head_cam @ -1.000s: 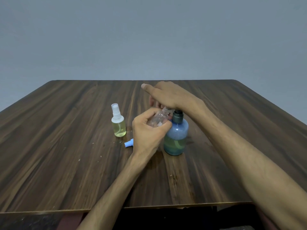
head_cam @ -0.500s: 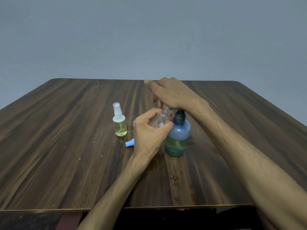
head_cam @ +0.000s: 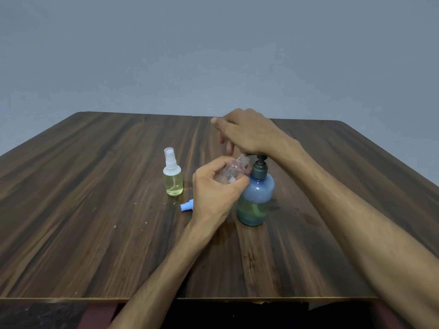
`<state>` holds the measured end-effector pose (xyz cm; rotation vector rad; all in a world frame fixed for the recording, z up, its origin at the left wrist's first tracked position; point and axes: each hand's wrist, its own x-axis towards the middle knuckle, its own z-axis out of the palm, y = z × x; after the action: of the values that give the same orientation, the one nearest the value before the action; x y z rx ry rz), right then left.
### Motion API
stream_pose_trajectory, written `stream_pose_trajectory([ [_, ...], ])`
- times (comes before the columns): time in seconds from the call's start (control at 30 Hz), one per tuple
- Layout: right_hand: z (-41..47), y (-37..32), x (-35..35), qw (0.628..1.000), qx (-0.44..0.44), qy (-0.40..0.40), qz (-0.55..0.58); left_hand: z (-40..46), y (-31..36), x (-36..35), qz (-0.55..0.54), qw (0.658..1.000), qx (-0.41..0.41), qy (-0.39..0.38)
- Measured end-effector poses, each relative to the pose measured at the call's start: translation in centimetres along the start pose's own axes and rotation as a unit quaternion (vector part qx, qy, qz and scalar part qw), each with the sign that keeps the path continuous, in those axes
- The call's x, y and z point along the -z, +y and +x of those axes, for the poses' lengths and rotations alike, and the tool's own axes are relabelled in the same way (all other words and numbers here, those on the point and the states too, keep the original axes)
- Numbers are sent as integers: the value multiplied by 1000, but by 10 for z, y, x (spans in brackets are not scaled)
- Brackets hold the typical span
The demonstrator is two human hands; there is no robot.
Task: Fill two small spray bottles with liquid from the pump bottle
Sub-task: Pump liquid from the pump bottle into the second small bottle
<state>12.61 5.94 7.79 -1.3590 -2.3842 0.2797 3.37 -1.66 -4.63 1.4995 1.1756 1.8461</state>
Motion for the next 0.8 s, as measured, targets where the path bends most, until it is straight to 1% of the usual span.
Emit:
stream_pose_trajectory([
  [0.1,-3,0,-5,999,-21,-40,-7,1,0,-1,1,1000,-1,10],
  [0.13,-5,0,-5,999,-24,-39,-10,1,0,-1,2,1000,-1,11],
  [0.23,-6,-1,-1,999,-12,37,7,0,0,-2,-4,1000,7,11],
  [0.27,-6,-1,0,999,-13,46,18,0,-1,-2,-5,1000,7,10],
  [0.3,-5,-1,-1,999,-20,31,22,1,-1,-3,-1,1000,5,10],
  [0.37,-7,-1,-3,998,-45,-34,16,1,-1,-2,5,1000,2,10],
  [0.4,-7,-1,-4,998,-51,-43,13,1,-2,-2,4,1000,3,9],
  [0.5,-6,-1,0,999,-40,10,12,0,-2,-1,1,1000,3,7],
  [0.53,-6,-2,0,999,-42,1,11,0,-2,-2,1,1000,2,9],
  [0.6,-7,-2,-2,997,-55,-57,17,1,-1,-3,6,1000,-1,11],
  [0.63,-8,-3,-4,995,-63,-75,14,1,-2,-3,6,1000,-1,11],
  [0.67,-8,-4,-4,995,-64,-71,5,1,-2,-2,6,1000,-1,12],
  [0.73,-7,-4,0,998,-54,-33,-6,1,-3,-1,7,1000,3,17],
  [0.8,-7,-5,4,999,-54,-5,6,1,-3,-3,7,1000,4,14],
])
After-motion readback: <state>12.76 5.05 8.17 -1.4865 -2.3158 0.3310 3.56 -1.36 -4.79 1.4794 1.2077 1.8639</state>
